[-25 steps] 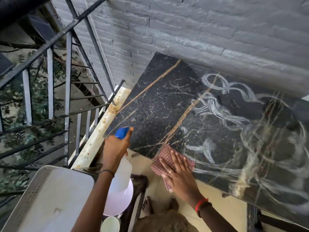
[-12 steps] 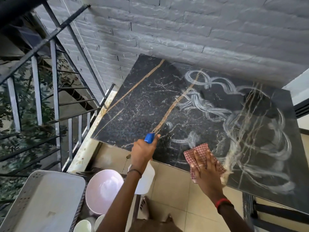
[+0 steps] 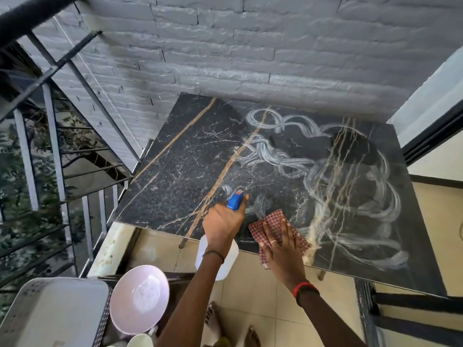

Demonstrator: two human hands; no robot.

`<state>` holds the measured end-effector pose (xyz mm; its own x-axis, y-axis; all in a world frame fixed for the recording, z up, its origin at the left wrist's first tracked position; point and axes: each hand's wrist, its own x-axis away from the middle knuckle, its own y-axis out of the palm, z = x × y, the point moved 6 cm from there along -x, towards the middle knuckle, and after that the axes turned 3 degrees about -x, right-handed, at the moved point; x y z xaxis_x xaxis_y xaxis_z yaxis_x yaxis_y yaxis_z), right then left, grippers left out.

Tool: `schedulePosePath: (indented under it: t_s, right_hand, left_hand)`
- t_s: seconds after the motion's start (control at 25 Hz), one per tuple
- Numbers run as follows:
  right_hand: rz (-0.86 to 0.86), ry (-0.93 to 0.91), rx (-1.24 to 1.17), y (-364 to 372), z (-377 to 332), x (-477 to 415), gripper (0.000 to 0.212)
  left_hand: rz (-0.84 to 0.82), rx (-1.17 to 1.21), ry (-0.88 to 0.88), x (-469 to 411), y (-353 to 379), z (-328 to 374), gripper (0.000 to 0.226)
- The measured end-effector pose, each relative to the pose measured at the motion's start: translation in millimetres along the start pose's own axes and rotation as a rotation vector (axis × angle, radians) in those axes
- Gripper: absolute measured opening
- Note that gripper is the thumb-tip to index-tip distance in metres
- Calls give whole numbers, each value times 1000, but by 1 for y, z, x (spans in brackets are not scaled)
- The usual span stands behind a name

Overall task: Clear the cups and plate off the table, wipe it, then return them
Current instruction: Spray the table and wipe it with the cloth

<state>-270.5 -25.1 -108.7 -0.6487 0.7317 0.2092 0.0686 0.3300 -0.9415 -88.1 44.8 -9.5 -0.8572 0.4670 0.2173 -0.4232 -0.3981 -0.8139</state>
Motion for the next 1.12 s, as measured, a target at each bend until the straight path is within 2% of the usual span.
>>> schedulePosePath:
  t_s: [0.24,0.44,0.64,0.84,1.12]
  right_hand:
    - [26,-7,-22,-2,2,1,56]
    - [11,2,-12,0,2,1,56]
    - [7,6,-9,-2,3,0,56]
    - [-14,9,1,1,5,1,57]
    - [-30,5,-10,1,7,-2,57]
  left_hand:
    - [3,211,45,3,4,9,55]
    - [-60,132,10,2,10,6,59]
    - [-91,165,-16,9,11,-2,52]
    - [-98,201,-50,11,9,-8,61]
    - [-105,284,-58,7,-2,-27,62]
